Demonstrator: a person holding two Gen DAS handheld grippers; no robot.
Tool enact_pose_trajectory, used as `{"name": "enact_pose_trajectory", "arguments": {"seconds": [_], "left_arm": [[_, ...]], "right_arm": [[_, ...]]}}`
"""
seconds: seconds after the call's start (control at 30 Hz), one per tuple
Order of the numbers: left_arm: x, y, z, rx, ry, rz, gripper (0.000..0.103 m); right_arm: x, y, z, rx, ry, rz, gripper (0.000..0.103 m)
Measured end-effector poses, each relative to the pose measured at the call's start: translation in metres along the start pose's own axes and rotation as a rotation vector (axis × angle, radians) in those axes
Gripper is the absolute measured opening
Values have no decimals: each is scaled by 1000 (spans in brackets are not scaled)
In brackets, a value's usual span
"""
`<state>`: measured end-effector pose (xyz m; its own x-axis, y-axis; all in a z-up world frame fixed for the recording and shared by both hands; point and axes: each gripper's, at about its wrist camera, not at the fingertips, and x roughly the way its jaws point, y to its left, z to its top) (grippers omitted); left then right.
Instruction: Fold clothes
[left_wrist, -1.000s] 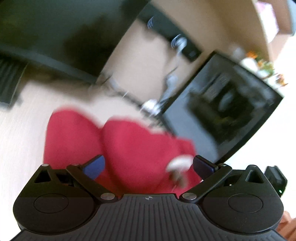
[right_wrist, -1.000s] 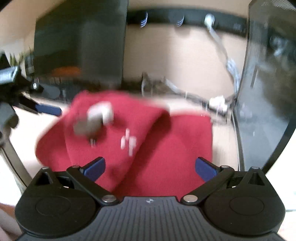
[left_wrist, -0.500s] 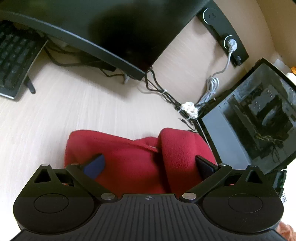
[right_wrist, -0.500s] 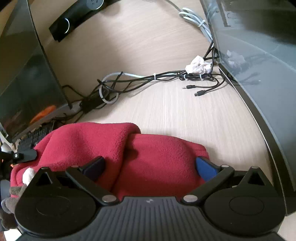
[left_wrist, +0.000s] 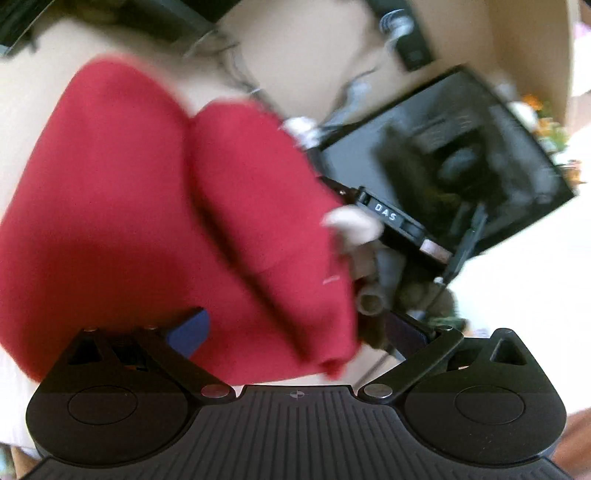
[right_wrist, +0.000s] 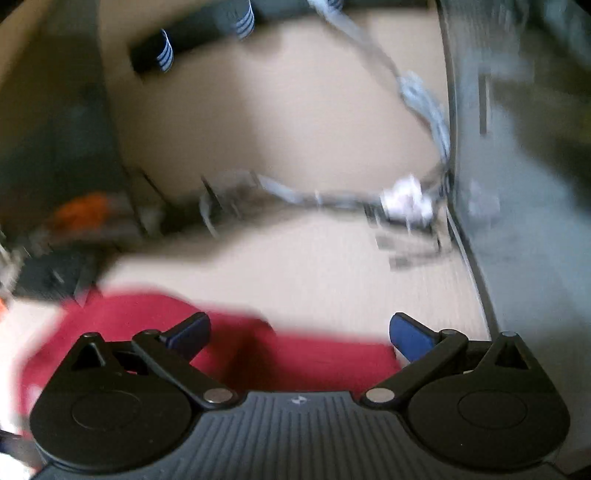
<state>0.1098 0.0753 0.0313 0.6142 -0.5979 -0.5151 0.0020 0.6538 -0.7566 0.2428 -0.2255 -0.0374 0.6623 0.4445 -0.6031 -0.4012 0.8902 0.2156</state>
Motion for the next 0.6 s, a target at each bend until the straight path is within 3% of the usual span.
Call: {"name": "enact_pose_trajectory", "arguments": {"seconds": [0.13, 0.3, 0.37, 0.5, 0.6], "left_arm": [[5, 11, 13, -42, -25, 21, 103], [15, 15, 46, 71, -27, 84, 103], [13, 14, 60, 113, -59, 158, 103], [10, 13, 86, 197, -126, 311, 103], [-7, 20, 101, 136, -183, 388, 103]], "right_arm": [[9, -7, -24, 70, 64, -11, 103], [-21, 7, -51, 110, 58, -59, 103], [-35, 24, -64, 73, 53, -73, 103], [-55, 68, -88, -46, 151, 44, 103], [-73, 99, -98, -175, 164, 140, 103]]}}
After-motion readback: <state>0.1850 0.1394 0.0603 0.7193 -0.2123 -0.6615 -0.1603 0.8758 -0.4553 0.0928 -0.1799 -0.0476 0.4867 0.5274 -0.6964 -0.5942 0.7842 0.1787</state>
